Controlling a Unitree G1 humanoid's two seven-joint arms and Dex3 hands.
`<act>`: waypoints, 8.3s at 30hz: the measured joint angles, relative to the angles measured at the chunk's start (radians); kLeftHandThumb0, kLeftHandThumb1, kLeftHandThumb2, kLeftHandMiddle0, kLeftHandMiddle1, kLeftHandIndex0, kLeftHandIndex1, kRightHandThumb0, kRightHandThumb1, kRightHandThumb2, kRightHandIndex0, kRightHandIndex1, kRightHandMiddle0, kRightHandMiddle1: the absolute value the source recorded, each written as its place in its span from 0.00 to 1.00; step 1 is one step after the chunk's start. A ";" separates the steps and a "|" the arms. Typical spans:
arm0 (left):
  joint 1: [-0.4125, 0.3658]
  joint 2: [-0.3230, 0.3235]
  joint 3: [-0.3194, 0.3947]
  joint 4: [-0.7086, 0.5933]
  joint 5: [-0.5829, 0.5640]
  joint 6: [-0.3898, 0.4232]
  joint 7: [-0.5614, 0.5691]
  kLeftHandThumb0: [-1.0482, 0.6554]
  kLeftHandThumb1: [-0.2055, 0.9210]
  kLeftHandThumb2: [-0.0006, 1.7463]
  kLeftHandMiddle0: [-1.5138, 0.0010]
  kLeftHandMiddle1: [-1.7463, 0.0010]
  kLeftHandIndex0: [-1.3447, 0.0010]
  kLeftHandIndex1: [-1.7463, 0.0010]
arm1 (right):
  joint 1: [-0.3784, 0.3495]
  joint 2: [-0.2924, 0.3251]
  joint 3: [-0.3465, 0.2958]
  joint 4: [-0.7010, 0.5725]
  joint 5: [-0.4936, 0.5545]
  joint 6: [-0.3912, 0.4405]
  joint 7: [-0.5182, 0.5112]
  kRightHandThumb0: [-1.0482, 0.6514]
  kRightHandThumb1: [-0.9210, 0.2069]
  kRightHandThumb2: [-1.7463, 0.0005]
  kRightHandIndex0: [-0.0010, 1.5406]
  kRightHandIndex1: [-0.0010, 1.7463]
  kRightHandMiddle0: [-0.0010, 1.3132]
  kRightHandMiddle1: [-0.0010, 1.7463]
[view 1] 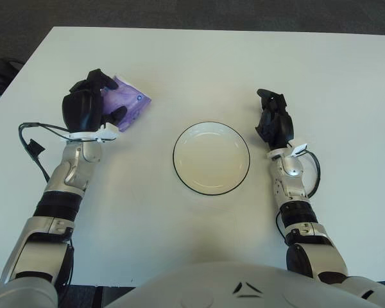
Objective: Put the tissue paper into the plate.
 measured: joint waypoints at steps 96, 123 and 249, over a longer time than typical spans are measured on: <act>-0.069 -0.219 -0.016 -0.307 0.017 -0.239 -0.096 0.33 0.41 0.79 0.16 0.00 0.51 0.00 | -0.025 0.003 0.009 0.033 -0.011 -0.012 -0.024 0.28 0.00 0.56 0.24 0.08 0.02 0.63; -0.056 -0.285 -0.032 -0.385 0.013 -0.265 -0.145 0.33 0.43 0.78 0.18 0.00 0.52 0.00 | -0.051 -0.009 0.012 0.075 -0.044 -0.036 -0.039 0.25 0.00 0.54 0.22 0.08 0.00 0.61; -0.045 0.156 0.105 -0.840 0.518 0.199 -1.611 0.00 1.00 0.50 0.91 0.78 1.00 1.00 | -0.142 -0.024 0.029 0.218 -0.040 -0.089 -0.038 0.26 0.00 0.57 0.21 0.08 0.00 0.61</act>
